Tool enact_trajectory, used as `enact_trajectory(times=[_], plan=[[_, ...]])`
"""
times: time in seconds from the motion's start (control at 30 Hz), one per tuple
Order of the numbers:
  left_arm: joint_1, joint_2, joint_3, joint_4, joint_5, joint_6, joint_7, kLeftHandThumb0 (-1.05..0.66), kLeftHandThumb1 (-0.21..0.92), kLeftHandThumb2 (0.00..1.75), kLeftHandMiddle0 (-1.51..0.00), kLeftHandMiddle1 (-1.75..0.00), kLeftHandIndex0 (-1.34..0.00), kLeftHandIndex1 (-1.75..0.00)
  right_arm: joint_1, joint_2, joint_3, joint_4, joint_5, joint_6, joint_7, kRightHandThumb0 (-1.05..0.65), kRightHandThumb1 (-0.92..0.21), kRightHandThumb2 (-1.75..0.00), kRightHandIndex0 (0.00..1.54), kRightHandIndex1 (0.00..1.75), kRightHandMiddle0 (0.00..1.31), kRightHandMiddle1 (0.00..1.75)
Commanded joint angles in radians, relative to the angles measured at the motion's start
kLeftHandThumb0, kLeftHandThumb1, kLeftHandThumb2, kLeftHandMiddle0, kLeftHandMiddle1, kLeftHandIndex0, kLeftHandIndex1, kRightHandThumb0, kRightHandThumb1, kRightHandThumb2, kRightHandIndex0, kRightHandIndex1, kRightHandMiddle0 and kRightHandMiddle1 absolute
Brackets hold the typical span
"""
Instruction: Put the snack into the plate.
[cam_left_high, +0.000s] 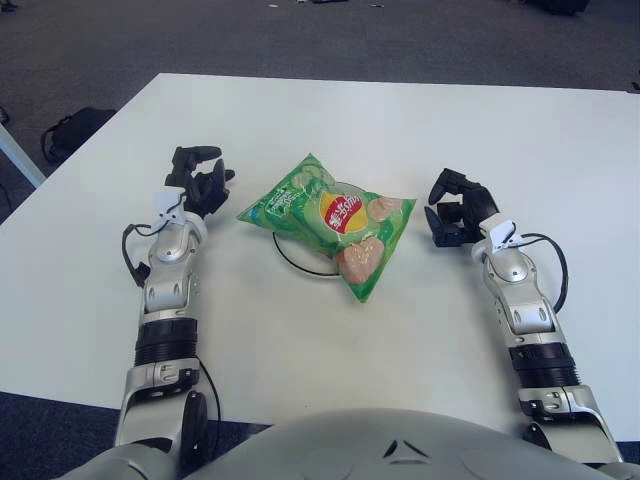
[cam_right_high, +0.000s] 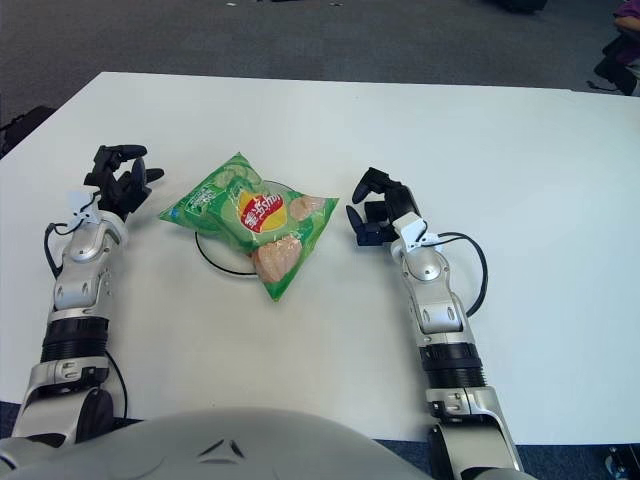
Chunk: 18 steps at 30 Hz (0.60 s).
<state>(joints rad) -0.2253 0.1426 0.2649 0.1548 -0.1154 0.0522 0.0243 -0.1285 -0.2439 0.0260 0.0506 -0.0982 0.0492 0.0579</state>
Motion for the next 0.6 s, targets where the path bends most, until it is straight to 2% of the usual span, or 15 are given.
enact_trajectory(times=[0.0, 0.17, 0.4, 0.57], plan=[[0.012, -0.009, 0.014, 0.023, -0.023, -0.019, -0.003, -0.03, 0.46, 1.10, -0.58, -1.57, -0.32, -1.74, 0.060, -0.004, 0.016, 0.069, -0.028, 0.055, 0.009, -0.47, -0.35, -1.27, 1.21, 1.75, 0.59, 1.75], [0.023, -0.017, 0.017, 0.041, -0.049, -0.022, -0.020, -0.01, 0.38, 1.24, -0.60, -1.67, -0.35, -1.75, 0.062, -0.003, 0.014, 0.066, -0.026, 0.056, 0.008, -0.47, -0.35, -1.27, 1.21, 1.75, 0.59, 1.75], [0.052, -0.014, 0.003, 0.064, -0.034, -0.038, -0.029, -0.01, 0.09, 1.57, -0.80, -1.74, -0.55, -1.71, 0.062, 0.001, 0.011, 0.067, -0.022, 0.053, 0.005, -0.47, -0.35, -1.28, 1.22, 1.75, 0.59, 1.75], [0.076, -0.018, 0.003, 0.075, -0.048, -0.057, -0.057, -0.01, -0.01, 1.68, -0.88, -1.75, -0.62, -1.70, 0.063, 0.007, 0.005, 0.067, -0.014, 0.053, 0.002, -0.48, -0.33, -1.29, 1.23, 1.75, 0.60, 1.75]])
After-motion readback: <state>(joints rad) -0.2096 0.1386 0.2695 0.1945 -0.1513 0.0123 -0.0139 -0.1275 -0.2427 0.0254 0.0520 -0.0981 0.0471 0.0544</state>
